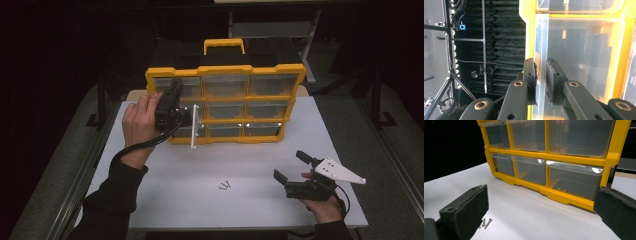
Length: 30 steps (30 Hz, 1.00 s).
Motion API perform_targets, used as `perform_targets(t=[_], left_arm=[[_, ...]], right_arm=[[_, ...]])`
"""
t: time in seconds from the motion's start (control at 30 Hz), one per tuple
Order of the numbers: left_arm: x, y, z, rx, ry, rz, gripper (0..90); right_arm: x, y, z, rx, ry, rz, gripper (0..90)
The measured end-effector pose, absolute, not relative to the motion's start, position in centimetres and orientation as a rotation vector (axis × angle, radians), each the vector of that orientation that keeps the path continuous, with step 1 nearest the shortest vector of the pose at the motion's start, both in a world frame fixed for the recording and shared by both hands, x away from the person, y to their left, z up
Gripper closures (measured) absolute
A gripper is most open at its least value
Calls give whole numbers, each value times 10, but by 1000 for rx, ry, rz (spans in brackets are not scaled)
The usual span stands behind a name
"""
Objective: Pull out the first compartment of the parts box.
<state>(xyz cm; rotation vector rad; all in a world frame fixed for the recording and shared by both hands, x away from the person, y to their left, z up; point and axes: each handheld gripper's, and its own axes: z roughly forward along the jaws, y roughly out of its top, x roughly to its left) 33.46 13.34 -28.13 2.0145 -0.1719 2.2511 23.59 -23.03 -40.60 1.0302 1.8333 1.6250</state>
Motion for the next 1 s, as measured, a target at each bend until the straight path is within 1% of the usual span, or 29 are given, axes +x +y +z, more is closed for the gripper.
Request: perform_targets(t=[1.0], left_arm=[[315, 134, -282, 2008, -182, 2260, 793]], right_arm=[[236, -230, -406, 1031, 1833, 1624, 0]])
